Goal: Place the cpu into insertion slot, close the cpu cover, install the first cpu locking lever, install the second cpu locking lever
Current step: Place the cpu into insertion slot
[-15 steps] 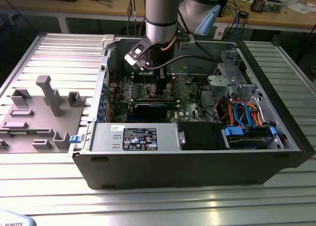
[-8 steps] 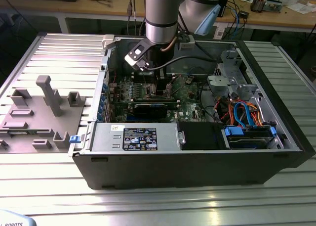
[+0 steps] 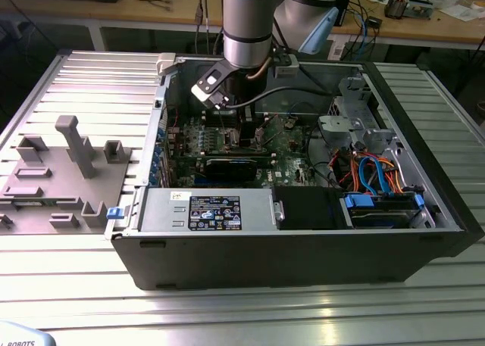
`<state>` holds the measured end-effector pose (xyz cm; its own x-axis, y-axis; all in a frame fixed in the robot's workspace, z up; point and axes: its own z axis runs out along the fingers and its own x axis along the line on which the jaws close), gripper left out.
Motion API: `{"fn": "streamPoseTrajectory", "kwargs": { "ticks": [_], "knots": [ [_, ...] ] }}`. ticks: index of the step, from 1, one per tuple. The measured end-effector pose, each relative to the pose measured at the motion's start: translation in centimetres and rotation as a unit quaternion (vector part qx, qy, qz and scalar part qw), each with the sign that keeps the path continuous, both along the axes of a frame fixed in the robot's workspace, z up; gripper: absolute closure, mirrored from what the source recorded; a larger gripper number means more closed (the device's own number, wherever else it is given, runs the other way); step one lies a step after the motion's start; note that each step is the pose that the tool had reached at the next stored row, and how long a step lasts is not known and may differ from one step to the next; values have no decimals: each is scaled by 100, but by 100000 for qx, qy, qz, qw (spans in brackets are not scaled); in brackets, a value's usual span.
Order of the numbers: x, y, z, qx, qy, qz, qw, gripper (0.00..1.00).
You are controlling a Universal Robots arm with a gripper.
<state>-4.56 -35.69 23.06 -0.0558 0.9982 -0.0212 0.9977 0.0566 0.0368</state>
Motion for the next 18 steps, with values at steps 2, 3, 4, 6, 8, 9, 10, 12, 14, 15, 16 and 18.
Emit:
{"fn": "streamPoseTrajectory", "kwargs": {
  "ticks": [2, 3, 4, 6, 8, 9, 10, 12, 14, 15, 16, 18],
  "knots": [
    [0, 0, -5, 0, -1, -3, 100000, 46],
    [0, 0, -7, -2, 1, 1, 100000, 46],
    [-1, 0, -9, 0, 2, -1, 100000, 46],
    [-1, 0, -14, -4, 2, -1, 100000, 46],
    [-1, 0, -19, 0, 0, -1, 100000, 46],
    [-1, 0, -21, 1, 0, -3, 100000, 46],
    [-1, 0, -24, 0, 0, 1, 100000, 46],
    [-1, 0, -31, 1, 1, -1, 100000, 46],
    [-2, 0, -35, -2, 2, -2, 100000, 46],
    [-1, 0, -37, 0, 0, -2, 100000, 46],
    [-2, 0, -39, 0, -1, 0, 100000, 46],
    [-2, 0, -44, -3, 1, 0, 100000, 46]
  ]
}}
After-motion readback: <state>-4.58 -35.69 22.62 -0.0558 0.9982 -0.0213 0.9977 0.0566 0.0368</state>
